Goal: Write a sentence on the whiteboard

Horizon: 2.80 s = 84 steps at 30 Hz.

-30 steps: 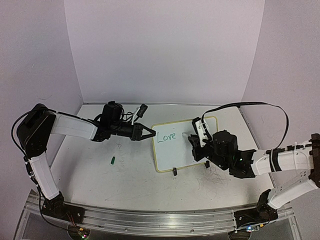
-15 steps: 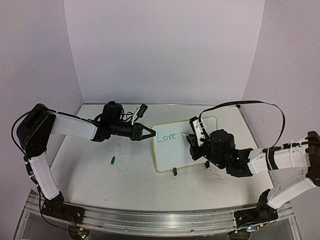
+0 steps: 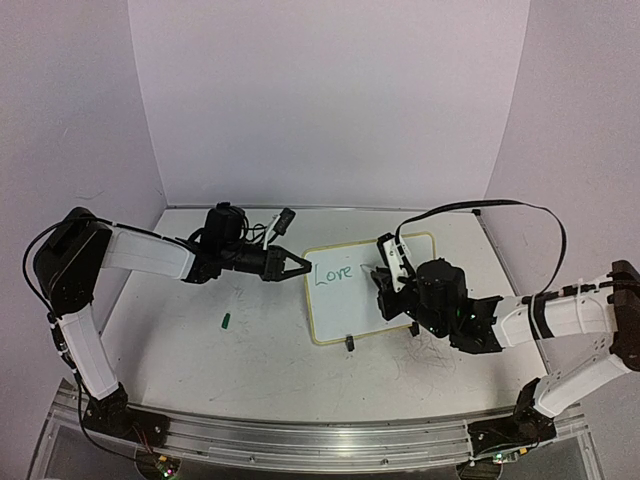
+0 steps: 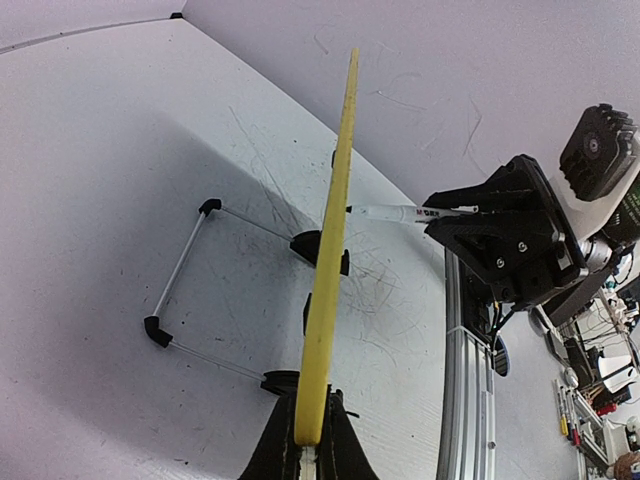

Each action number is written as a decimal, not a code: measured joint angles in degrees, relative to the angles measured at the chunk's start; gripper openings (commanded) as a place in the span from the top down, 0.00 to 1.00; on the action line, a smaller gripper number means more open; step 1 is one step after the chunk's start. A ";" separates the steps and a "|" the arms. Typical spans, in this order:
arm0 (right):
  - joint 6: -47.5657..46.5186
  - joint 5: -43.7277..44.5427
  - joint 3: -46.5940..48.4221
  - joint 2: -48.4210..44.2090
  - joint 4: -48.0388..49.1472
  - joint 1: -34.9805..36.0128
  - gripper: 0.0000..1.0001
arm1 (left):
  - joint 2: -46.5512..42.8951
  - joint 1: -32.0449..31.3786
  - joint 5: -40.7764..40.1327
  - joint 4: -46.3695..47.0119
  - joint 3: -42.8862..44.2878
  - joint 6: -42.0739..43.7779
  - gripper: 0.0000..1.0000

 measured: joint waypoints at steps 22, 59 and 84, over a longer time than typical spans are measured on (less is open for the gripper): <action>4.37 -1.24 -1.64 -0.85 -1.64 0.00 1.00 | 0.00 -0.03 -0.31 -0.02 0.00 -0.04 1.00; 4.63 -0.53 -0.74 0.12 0.97 -0.23 1.00 | 0.00 -0.16 -0.38 -0.02 0.00 -0.04 1.00; 7.58 3.68 -1.66 -0.89 0.60 -0.33 1.00 | 0.00 -0.18 -0.43 -0.02 0.00 -0.04 1.00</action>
